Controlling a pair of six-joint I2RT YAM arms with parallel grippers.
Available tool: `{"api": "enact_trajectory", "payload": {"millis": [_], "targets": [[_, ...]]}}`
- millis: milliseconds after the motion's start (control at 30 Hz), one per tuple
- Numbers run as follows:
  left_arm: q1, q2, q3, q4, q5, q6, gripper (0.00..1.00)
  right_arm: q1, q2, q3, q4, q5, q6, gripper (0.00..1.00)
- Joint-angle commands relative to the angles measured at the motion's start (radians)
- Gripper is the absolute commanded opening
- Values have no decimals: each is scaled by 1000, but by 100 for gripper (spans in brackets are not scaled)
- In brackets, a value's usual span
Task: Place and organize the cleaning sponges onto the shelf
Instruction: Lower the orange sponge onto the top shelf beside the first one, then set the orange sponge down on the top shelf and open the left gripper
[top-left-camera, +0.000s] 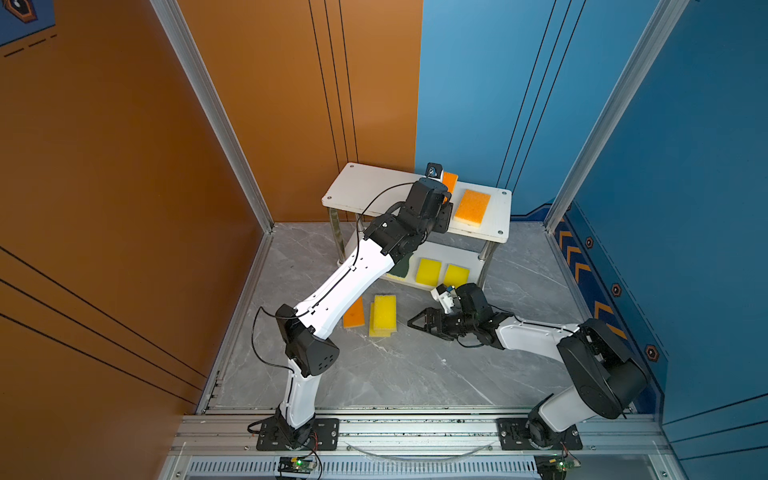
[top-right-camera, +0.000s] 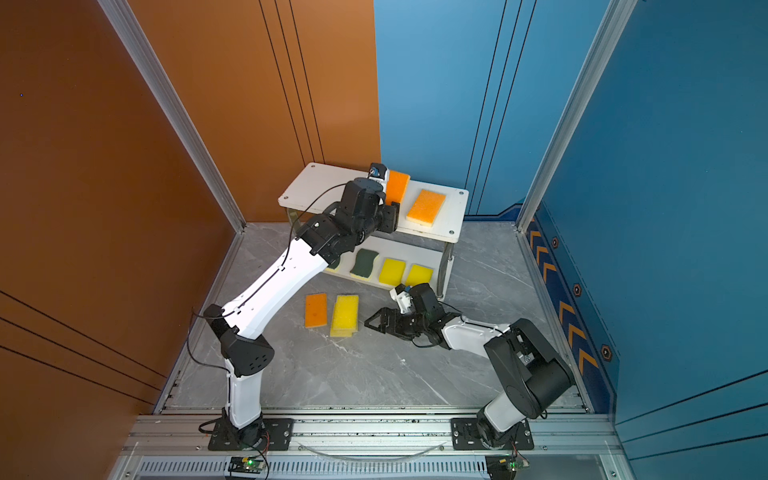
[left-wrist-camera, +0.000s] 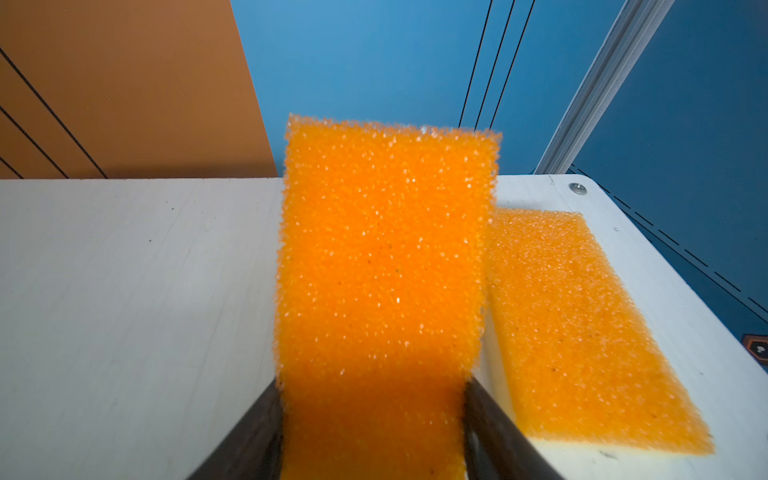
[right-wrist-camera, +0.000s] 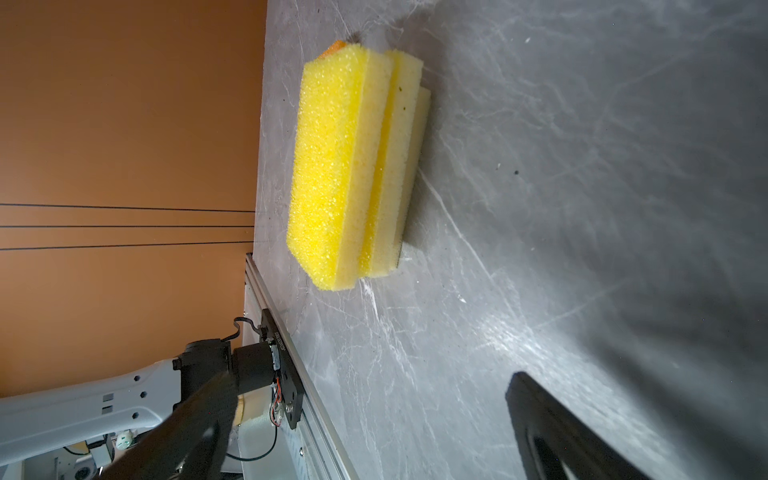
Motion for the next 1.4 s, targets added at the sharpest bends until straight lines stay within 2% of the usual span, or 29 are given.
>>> {"api": "enact_trajectory", "payload": {"millis": [0, 1100, 1367], "targets": [[-1, 25, 34, 10, -44, 21, 64, -4, -26, -11, -26, 20, -25, 100], [-12, 61, 52, 10, -70, -16, 70, -22, -49, -37, -23, 19, -28, 100], [-11, 66, 55, 11, -68, -20, 76, -22, -51, -38, -24, 19, -29, 100]]}}
